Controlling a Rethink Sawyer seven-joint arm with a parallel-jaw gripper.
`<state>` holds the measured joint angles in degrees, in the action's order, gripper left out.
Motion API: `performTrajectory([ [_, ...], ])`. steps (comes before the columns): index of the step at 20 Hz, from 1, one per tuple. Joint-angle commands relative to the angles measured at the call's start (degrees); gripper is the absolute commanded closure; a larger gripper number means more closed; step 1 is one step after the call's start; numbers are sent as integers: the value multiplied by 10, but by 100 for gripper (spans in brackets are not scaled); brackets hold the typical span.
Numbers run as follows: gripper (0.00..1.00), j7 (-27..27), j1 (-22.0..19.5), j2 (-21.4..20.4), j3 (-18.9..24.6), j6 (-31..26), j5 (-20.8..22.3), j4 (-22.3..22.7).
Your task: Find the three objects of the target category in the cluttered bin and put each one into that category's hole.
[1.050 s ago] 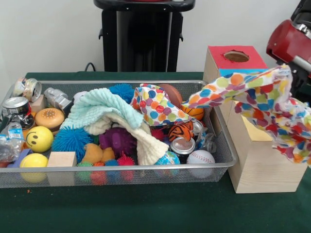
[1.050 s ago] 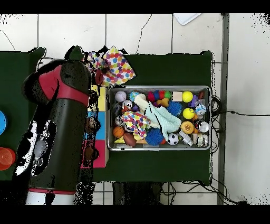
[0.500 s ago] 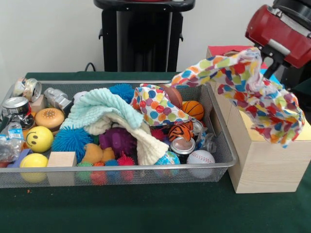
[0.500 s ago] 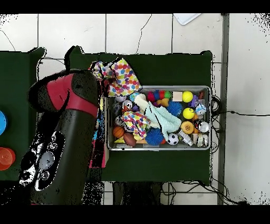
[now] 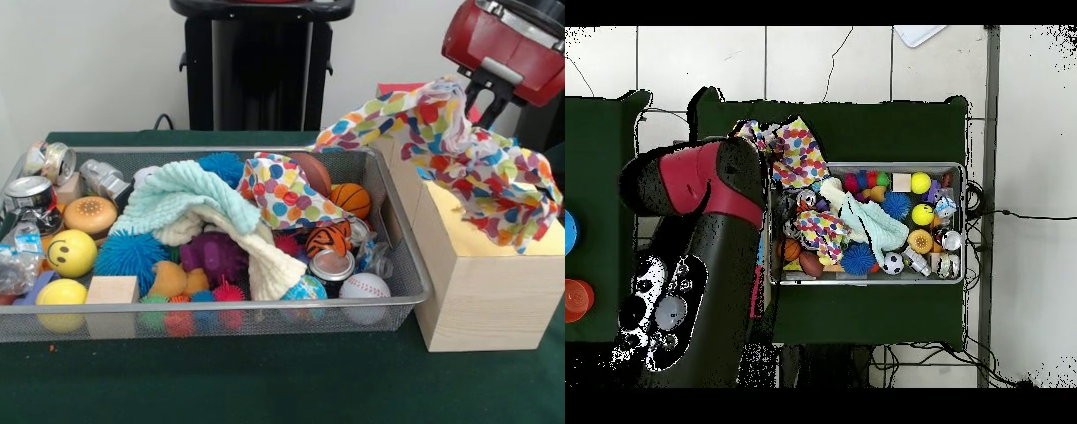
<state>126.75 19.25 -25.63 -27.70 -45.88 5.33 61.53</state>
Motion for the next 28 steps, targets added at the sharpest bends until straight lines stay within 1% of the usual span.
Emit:
performTrajectory([
  [1, 100, 20, -11, 1, 88, -41, -24, 82],
  [11, 100, 30, 7, 0, 89, -39, -17, 106],
  [17, 100, 27, 20, 7, 79, -45, -1, 111],
  [24, 100, 31, 28, 18, 73, -46, 4, 107],
  [28, 100, 30, 34, 28, 66, -56, 11, 100],
])
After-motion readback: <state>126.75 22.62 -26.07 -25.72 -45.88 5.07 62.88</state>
